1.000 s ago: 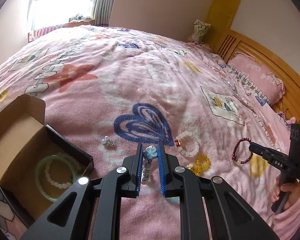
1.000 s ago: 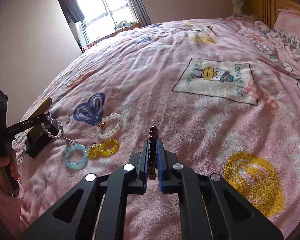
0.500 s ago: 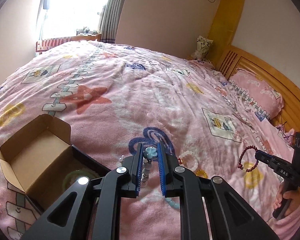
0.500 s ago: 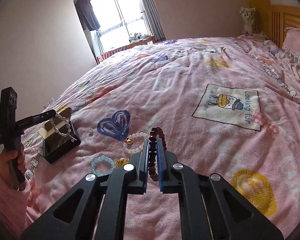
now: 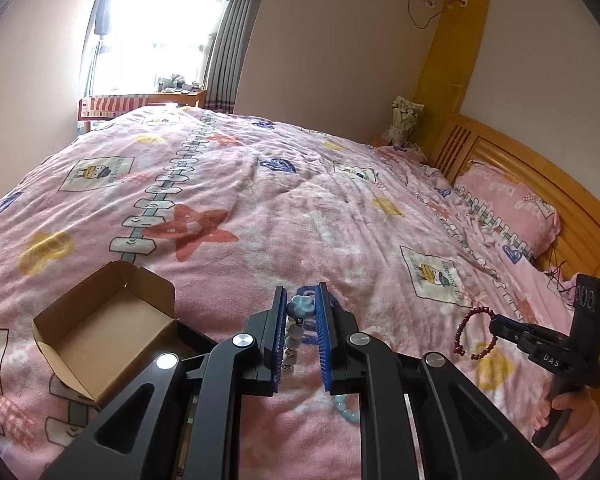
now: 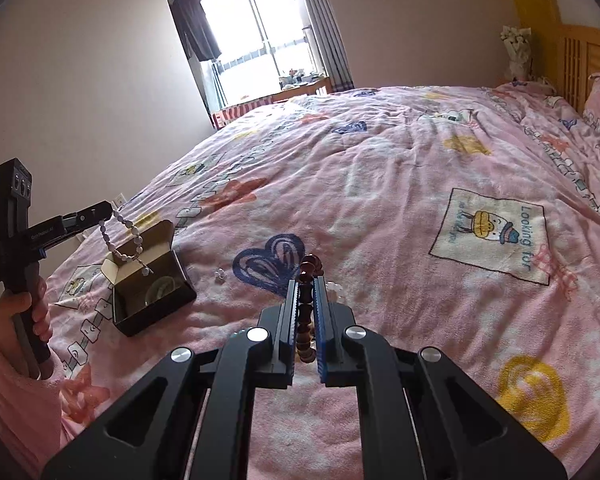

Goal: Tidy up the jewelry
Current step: 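Carry the blue bracelet with the left tool while the right tool carries the red bracelet to the box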

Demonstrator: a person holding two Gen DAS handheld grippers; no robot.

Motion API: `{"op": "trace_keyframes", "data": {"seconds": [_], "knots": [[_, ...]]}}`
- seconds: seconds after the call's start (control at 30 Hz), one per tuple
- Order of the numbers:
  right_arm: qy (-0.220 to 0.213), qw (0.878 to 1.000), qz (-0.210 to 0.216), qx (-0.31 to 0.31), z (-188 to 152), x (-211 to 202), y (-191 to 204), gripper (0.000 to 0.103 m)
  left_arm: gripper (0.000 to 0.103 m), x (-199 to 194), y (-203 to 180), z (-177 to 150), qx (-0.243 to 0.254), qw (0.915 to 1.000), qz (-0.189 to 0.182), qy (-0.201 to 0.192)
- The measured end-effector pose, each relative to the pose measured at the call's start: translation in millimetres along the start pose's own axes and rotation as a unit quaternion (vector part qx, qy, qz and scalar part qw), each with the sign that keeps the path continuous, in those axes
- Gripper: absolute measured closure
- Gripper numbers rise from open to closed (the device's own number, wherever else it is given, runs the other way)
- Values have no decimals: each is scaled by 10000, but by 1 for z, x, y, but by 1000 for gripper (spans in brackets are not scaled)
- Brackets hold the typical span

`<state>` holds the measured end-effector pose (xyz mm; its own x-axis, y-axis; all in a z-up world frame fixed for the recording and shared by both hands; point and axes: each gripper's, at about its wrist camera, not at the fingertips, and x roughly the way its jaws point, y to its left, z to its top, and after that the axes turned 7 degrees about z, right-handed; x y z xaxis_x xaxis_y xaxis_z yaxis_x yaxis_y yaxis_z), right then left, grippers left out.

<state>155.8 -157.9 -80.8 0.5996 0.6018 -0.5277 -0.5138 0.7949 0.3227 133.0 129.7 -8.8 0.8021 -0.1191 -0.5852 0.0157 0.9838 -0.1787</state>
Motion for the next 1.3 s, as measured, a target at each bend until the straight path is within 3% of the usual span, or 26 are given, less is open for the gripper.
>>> {"op": "trace_keyframes", "data": {"seconds": [0.3,0.9,1.3], "knots": [[-75,9984,400,-386,19,11,66,94,87,-26,15,9,93,9998,-20,-166],[173,9913,1014,-815,57,84,166,94,87,-62,55,23,-134,9987,146,-468],[335,9892,1159,-836,77,131,202,94,87,-61,71,19,-152,9980,521,-337]]}}
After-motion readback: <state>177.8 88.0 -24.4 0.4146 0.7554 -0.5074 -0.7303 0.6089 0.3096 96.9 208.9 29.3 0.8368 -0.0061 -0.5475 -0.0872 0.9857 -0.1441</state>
